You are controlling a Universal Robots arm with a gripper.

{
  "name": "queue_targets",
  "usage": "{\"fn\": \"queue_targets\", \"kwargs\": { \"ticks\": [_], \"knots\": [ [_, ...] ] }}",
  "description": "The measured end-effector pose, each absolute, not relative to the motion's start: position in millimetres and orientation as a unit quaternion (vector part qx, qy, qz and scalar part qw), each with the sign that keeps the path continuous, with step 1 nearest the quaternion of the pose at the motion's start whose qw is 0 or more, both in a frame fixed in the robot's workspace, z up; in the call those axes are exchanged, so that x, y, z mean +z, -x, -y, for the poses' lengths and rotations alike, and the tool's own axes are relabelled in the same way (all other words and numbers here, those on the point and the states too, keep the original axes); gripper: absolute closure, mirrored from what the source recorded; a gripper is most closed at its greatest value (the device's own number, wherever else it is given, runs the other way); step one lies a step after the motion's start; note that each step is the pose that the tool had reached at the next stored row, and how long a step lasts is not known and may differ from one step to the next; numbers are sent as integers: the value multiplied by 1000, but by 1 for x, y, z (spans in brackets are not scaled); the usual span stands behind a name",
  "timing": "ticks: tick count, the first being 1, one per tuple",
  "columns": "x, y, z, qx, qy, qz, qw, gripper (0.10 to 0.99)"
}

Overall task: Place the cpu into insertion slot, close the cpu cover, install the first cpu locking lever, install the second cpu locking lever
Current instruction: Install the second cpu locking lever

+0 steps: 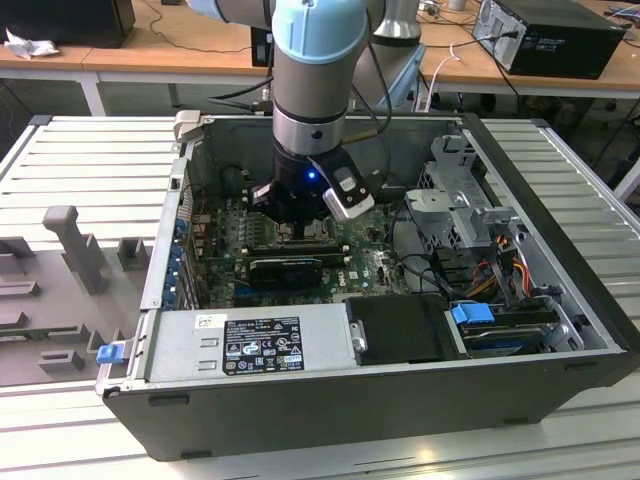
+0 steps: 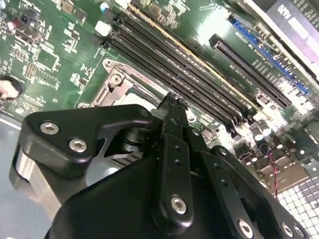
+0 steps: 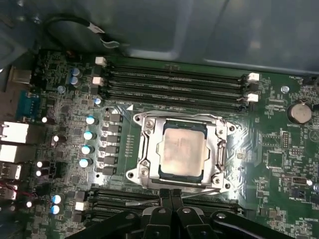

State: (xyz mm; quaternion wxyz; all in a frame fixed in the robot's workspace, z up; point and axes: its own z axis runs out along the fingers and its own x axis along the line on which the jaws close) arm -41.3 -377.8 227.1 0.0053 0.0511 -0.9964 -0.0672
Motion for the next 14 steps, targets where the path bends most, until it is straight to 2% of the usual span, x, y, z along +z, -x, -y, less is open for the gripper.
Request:
{"fn": "queue_targets", "kwargs": {
  "ticks": [14],
  "knots": [
    [224, 56, 386, -81, -52, 995, 5, 980]
  ]
}}
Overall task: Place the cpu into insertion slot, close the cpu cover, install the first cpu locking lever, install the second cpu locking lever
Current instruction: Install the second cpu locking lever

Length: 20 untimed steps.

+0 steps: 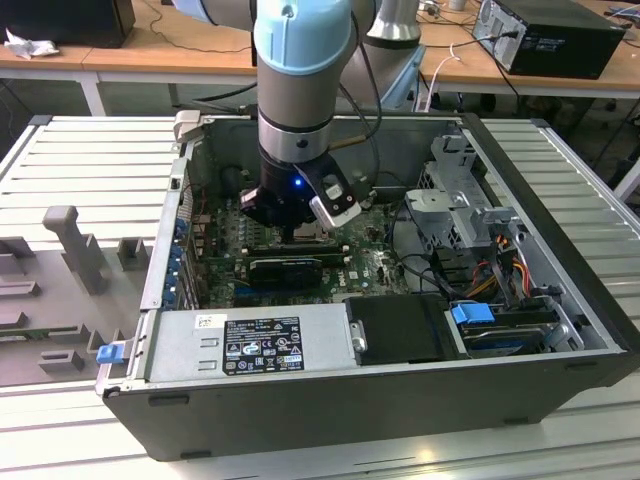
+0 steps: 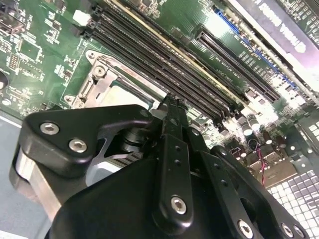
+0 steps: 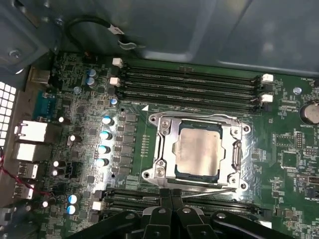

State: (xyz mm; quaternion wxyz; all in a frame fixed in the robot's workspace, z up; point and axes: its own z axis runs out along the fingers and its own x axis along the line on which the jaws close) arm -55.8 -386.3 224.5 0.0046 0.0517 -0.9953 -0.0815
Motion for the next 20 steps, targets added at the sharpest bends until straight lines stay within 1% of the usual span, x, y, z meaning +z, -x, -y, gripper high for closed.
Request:
{"fn": "queue_targets", "kwargs": {
  "ticks": [5, 12, 20],
  "knots": [
    [216, 58, 386, -88, -55, 995, 5, 980],
    [215, 66, 387, -96, -57, 994, 4, 980],
    [212, 71, 394, -117, -58, 991, 3, 980]
  ]
}}
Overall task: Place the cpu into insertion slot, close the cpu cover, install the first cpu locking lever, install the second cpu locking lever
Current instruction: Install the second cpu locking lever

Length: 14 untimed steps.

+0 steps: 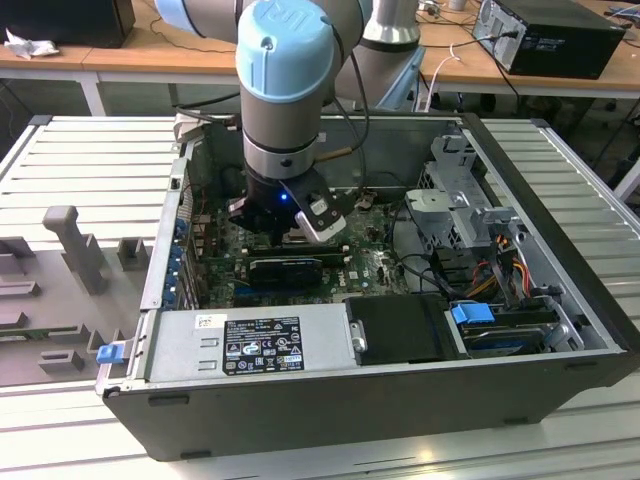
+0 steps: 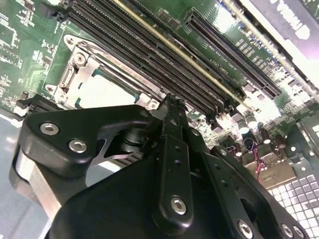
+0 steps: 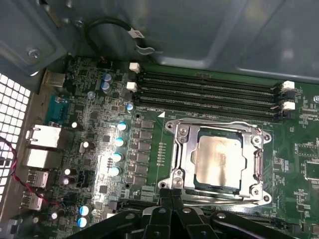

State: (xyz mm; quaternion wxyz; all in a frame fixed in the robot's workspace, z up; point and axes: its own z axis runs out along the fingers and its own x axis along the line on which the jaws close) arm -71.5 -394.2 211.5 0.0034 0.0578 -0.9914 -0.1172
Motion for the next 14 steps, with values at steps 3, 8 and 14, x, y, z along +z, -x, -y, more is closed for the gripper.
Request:
{"fn": "queue_targets", "kwargs": {
  "ticks": [3, 8, 14],
  "knots": [
    [210, 72, 396, -126, -58, 990, 3, 980],
    [205, 72, 399, -136, -58, 989, 2, 980],
    [200, 72, 399, -142, -58, 988, 2, 980]
  ]
}}
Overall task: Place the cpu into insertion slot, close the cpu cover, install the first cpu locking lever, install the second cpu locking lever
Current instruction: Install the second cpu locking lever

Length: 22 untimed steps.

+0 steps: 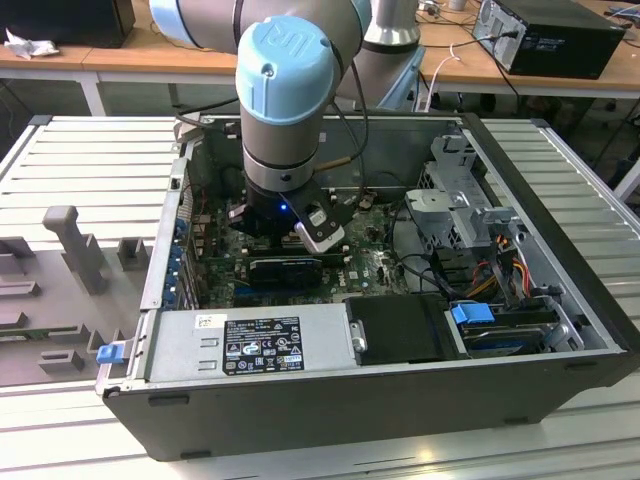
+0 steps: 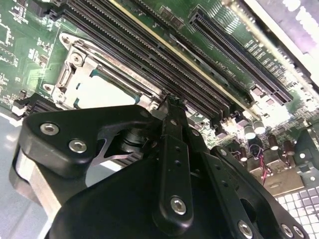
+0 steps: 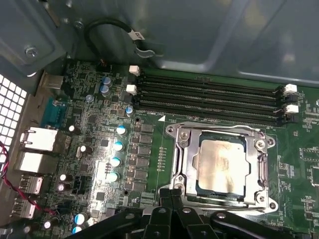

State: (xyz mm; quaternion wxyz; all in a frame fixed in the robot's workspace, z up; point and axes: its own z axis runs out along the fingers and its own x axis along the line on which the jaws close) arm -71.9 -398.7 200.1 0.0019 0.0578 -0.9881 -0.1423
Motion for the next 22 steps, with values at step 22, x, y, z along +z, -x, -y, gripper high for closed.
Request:
{"fn": "queue_targets", "kwargs": {
  "ticks": [22],
  "knots": [
    [217, 75, 398, -153, -58, 987, 1, 980]
  ]
}}
